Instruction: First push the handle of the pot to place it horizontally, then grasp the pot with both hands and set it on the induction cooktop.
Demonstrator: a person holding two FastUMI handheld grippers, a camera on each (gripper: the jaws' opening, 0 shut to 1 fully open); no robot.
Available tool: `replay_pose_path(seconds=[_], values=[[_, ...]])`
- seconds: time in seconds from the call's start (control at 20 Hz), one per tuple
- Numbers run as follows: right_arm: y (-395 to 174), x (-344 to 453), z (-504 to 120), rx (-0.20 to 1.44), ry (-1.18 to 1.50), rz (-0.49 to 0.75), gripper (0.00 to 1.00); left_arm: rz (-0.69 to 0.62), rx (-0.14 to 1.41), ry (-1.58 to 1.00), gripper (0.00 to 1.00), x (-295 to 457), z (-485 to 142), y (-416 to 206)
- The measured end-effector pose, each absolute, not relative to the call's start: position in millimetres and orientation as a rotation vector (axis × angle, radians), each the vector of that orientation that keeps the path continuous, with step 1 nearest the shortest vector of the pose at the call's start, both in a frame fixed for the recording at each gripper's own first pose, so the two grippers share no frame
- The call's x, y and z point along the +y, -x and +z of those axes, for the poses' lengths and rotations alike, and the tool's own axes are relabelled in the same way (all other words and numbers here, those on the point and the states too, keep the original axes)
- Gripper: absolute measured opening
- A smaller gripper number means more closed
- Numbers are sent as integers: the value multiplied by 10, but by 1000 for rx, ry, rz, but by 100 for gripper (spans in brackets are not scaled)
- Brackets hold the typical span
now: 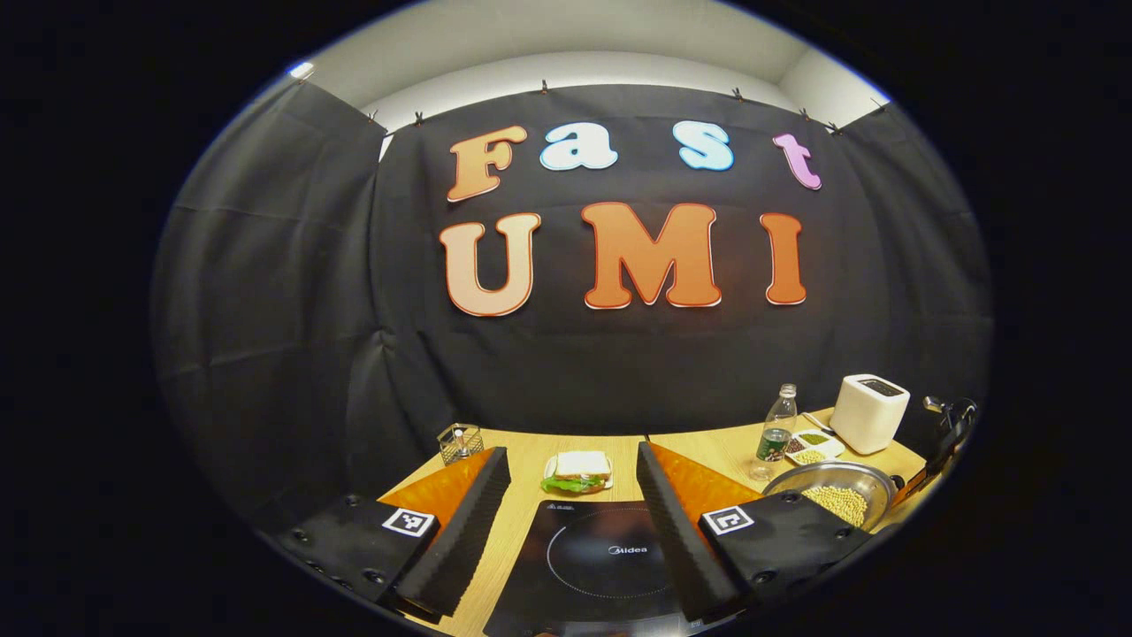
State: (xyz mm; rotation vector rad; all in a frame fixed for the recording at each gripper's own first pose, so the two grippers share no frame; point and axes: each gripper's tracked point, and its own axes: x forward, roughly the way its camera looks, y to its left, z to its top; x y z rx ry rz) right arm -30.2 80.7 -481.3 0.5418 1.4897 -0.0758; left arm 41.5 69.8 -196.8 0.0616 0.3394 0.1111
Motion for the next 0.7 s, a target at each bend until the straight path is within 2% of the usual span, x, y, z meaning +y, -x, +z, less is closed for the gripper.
replay_pose_path(seconds=[0.4, 0.45, 0.7], values=[[-64, 632, -4858, 1428, -489, -91, 0, -5, 490, -66, 93, 221, -2484, -589], [-103, 629, -4875, 1423, -484, -94, 0, -31, 516, -62, 97, 138, -2569, -599], [-220, 626, -4897, 1415, -459, -62, 0, -128, 647, -36, 95, -260, -3015, -612]])
